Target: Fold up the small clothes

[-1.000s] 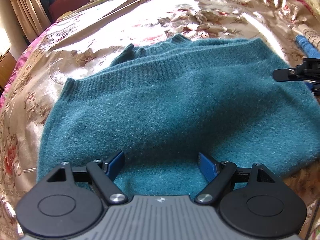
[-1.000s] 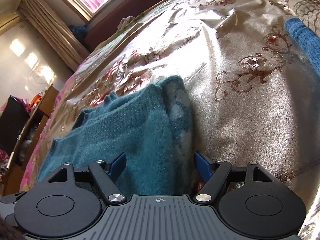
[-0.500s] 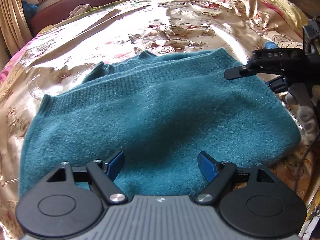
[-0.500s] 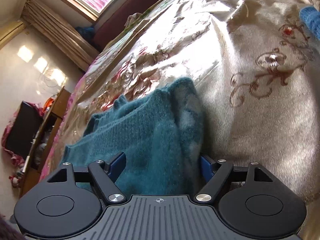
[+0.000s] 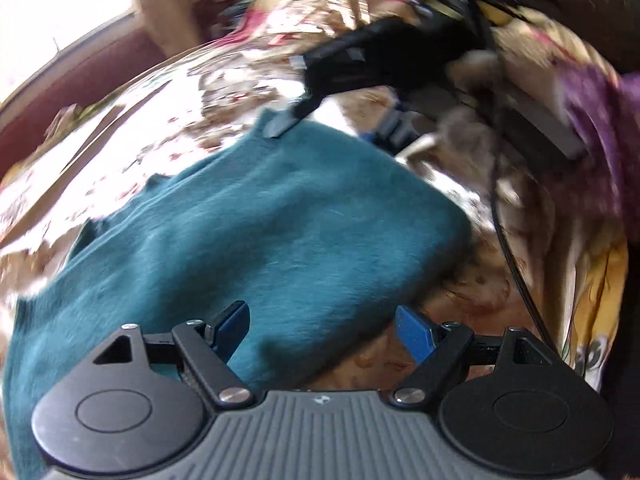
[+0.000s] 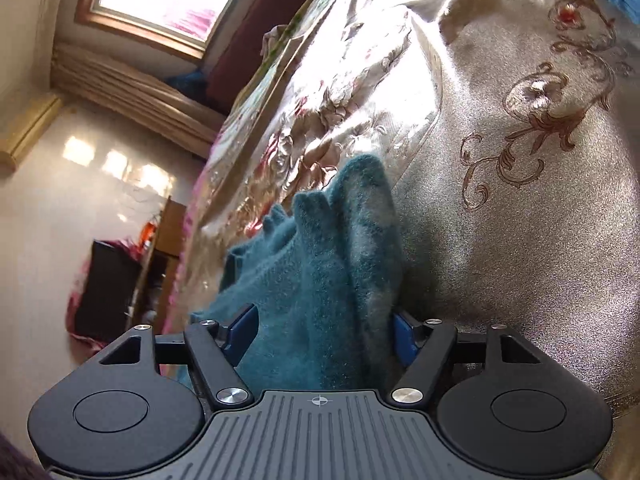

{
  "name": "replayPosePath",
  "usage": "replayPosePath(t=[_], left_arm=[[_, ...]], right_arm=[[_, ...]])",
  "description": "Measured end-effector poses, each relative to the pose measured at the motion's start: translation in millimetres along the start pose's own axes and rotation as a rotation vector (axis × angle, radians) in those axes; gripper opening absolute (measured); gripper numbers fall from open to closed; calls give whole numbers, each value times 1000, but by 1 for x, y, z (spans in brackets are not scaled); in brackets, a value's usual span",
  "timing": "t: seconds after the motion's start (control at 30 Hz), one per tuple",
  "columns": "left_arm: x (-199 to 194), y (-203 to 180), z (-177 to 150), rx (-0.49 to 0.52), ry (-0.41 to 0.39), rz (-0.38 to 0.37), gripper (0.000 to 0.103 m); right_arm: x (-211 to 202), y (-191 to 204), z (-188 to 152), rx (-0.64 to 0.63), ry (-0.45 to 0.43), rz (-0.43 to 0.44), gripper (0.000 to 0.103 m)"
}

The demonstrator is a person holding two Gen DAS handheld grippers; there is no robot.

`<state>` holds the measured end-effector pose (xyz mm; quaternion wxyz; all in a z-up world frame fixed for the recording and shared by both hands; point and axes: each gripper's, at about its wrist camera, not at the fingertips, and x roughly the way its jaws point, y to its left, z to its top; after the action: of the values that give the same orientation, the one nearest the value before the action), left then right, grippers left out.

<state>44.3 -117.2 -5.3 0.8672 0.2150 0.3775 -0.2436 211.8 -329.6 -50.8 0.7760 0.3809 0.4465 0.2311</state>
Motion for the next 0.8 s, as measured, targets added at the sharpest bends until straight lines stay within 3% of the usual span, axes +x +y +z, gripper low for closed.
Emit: replayPosePath(t=[0.2,0.3,0.37,0.4,0.43,0.5,0.53,0.67,0.8], left_arm=[[11,-32,6,132,-43,11,86],[20,-35,14,112,-63,32,87],[21,-33,19,85,-69,41,86],[21,-32,20,81,-74,45,86],[22,-32,19,81,-80,49,84],[28,-36,22,75,-73,63,75],[32,-40,24,81,-68,69,67],[31,-44,25,79,-70,68,54],[14,-31,24,-6,-92,21,43]], right_arm=[[18,5,0,-63,27,-78,71],[19,7,-2,-85,33,-88,71],[13,5,-3,-79,28,-78,63],[10,3,-3,-69,22,-67,54],[8,-2,-2,-53,20,-62,44],[9,-11,0,-14,27,-80,37],[12,-14,0,3,29,-84,37],[14,-5,0,-6,29,-111,37],[0,2,-4,26,-5,-63,26]])
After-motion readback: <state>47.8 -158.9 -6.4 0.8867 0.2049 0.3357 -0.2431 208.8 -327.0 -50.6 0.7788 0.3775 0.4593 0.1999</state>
